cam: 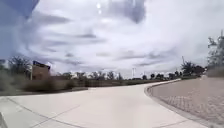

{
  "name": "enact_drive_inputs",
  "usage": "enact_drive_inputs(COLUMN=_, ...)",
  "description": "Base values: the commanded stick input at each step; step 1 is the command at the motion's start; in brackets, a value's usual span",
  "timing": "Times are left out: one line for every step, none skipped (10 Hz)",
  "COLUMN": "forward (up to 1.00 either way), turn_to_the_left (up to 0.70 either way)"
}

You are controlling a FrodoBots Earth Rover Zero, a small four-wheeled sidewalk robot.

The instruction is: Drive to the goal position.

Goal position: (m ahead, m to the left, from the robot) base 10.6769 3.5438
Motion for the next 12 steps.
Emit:
enact_drive_inputs(forward=0.85, turn_to_the_left=0.0)
enact_drive_inputs(forward=0.85, turn_to_the_left=0.0)
enact_drive_inputs(forward=0.85, turn_to_the_left=0.0)
enact_drive_inputs(forward=0.85, turn_to_the_left=0.0)
enact_drive_inputs(forward=0.85, turn_to_the_left=0.0)
enact_drive_inputs(forward=0.85, turn_to_the_left=0.0)
enact_drive_inputs(forward=0.85, turn_to_the_left=0.0)
enact_drive_inputs(forward=0.85, turn_to_the_left=0.0)
enact_drive_inputs(forward=0.85, turn_to_the_left=0.0)
enact_drive_inputs(forward=0.85, turn_to_the_left=0.0)
enact_drive_inputs(forward=0.85, turn_to_the_left=0.0)
enact_drive_inputs(forward=0.85, turn_to_the_left=0.0)
